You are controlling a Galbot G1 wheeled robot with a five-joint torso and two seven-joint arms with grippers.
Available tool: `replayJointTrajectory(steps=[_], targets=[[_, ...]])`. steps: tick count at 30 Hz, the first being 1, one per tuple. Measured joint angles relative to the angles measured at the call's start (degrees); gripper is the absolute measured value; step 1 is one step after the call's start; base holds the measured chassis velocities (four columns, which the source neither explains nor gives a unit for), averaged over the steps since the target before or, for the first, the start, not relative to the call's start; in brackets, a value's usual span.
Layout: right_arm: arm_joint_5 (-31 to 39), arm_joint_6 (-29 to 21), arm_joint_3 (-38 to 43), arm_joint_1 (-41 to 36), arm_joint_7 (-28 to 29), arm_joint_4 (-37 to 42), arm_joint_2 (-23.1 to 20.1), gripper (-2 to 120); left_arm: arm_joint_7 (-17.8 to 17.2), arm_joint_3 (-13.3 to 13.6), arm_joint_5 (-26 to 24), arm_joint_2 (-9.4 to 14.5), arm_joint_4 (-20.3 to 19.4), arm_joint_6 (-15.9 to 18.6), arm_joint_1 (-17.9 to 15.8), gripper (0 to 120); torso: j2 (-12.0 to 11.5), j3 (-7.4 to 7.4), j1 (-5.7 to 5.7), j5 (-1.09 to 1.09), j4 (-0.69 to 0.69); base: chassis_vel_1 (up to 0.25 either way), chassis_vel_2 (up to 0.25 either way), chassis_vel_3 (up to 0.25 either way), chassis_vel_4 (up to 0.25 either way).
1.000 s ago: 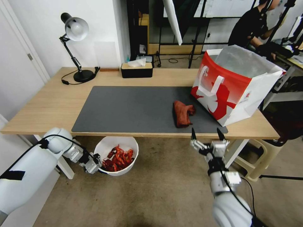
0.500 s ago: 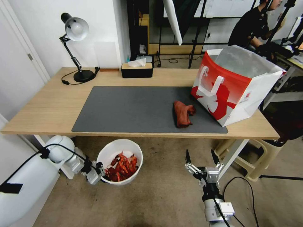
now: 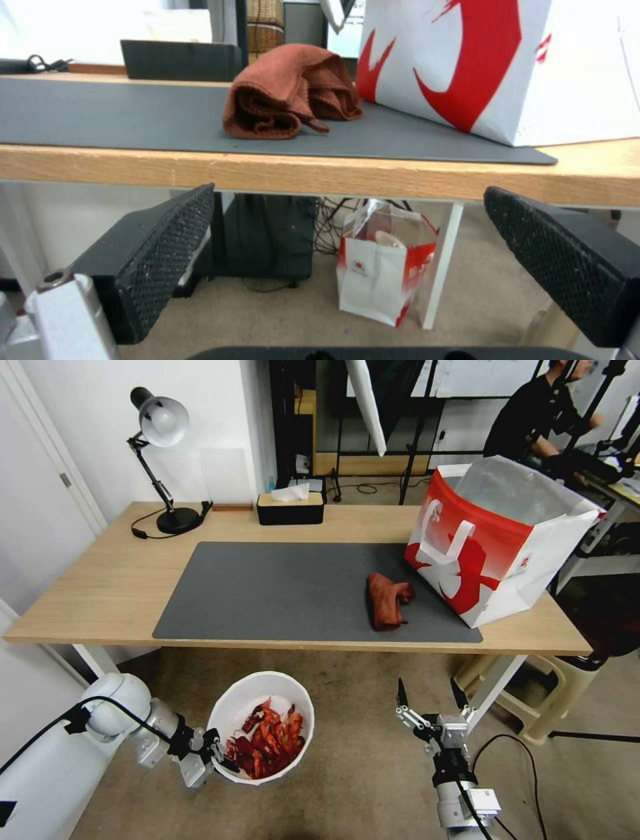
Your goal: Sweep shrimp from table into container with towel, then put container into takeout bag.
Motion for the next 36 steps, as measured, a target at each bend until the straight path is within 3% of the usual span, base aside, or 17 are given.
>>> replayJointTrajectory(steps=[13,17,19,24,27,34,36], targets=[[-0.1,0.7,1.4,-1.9,-0.6,0.4,0.6,100,1.5,-2.3,-4.8,2.3,-6.9,1.4,1.2,0,0.0,0.00,0.00,-0.01,0.00,0.000,0.000,0.000,0.000],[-0.1,0.8,1.7,-2.1,-0.8,0.4,0.9,100,1.8,-3.0,-10.8,3.4,-10.2,4.2,0.7,0,0.0,0.00,0.00,-0.01,0.00,0.000,0.000,0.000,0.000],[0.0,0.8,1.9,-2.2,-0.8,0.4,0.9,100,1.5,-3.3,-15.8,4.3,-12.5,6.9,-0.8,0,0.0,0.00,0.00,0.00,0.00,0.000,0.000,0.000,0.000],[0.1,0.8,2.0,-2.3,-0.9,0.4,0.9,100,1.0,-3.6,-18.1,5.3,-13.6,8.6,-3.0,0,0.0,0.00,0.00,0.00,0.00,0.000,0.000,0.000,0.000],[0.1,0.8,1.9,-2.2,-1.1,0.2,1.0,100,-0.2,-3.9,-22.7,6.8,-13.1,10.5,-5.1,0,0.0,0.00,0.00,0.00,0.01,0.000,0.000,0.000,0.000],[0.2,1.2,1.6,-2.0,-1.2,-0.3,1.1,100,-2.8,-3.5,-26.9,6.2,-11.2,13.3,-10.7,0,0.0,0.00,0.00,0.00,-0.01,0.000,0.000,0.000,0.000],[0.2,1.2,1.5,-2.0,-1.2,-0.3,1.3,100,-4.0,-2.1,-27.5,5.5,-10.3,13.9,-13.1,0,0.0,0.00,0.00,0.00,0.00,0.000,0.000,0.000,0.000]])
